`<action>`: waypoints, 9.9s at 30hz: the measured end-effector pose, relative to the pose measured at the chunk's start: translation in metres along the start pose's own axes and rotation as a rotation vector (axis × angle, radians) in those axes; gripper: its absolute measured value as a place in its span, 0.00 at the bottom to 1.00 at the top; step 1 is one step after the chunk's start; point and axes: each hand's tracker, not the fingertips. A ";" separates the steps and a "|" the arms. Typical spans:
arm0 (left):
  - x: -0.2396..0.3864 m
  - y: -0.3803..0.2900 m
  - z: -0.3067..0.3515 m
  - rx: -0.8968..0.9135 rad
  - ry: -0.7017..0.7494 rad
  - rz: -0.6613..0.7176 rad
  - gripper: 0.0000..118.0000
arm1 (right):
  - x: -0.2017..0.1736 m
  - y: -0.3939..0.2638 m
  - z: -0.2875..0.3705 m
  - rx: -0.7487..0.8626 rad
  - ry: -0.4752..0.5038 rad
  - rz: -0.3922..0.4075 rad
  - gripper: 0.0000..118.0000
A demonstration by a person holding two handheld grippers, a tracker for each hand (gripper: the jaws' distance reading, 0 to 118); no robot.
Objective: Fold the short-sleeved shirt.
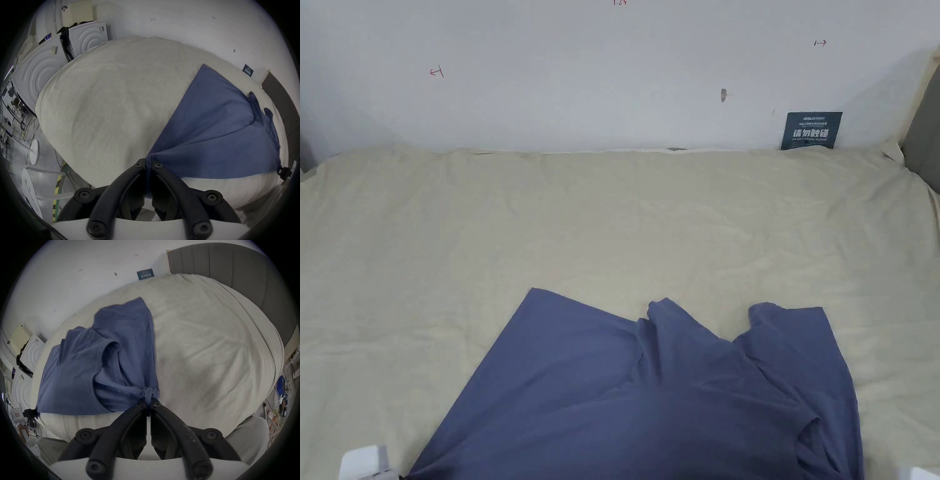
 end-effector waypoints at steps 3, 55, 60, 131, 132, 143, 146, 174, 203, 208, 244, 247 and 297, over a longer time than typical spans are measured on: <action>0.009 0.002 -0.005 0.002 0.039 -0.044 0.06 | -0.005 0.005 -0.002 -0.004 -0.017 0.005 0.04; 0.168 0.310 -0.079 0.115 -0.248 -0.238 0.81 | -0.136 0.171 0.135 0.859 -0.093 0.305 0.01; 0.176 0.303 -0.143 0.056 -0.179 -0.261 0.84 | -0.125 0.183 0.104 0.792 -0.138 0.287 0.01; 0.110 0.584 0.232 0.967 -0.281 0.206 0.02 | -0.268 0.562 0.221 1.042 0.118 0.257 0.02; 0.112 0.589 0.227 0.969 -0.276 0.204 0.02 | -0.272 0.566 0.217 1.051 0.099 0.263 0.02; 0.127 0.560 0.135 0.931 -0.269 0.142 0.02 | -0.256 0.552 0.130 0.949 0.147 0.134 0.02; 0.128 0.539 0.104 0.881 -0.269 0.139 0.02 | -0.246 0.524 0.099 0.899 0.175 0.097 0.02; 0.017 0.112 0.015 0.313 -0.149 0.063 0.02 | -0.067 0.109 0.038 0.379 0.211 0.203 0.02; 0.030 0.056 0.118 0.532 -0.201 0.090 0.96 | -0.103 0.050 0.124 0.493 0.113 0.233 0.87; 0.061 0.081 0.181 0.787 -0.184 0.004 0.95 | -0.145 0.065 0.184 0.753 0.127 0.279 0.87; -0.002 0.013 0.056 0.260 -0.019 -0.143 0.96 | -0.173 0.041 0.160 0.758 0.078 0.379 0.01; -0.001 0.010 0.032 0.171 -0.013 -0.133 0.92 | -0.174 0.041 0.154 0.736 0.079 0.378 0.01; 0.036 0.140 0.005 0.279 -0.145 -0.100 0.07 | -0.148 0.124 0.002 0.331 0.048 0.271 0.05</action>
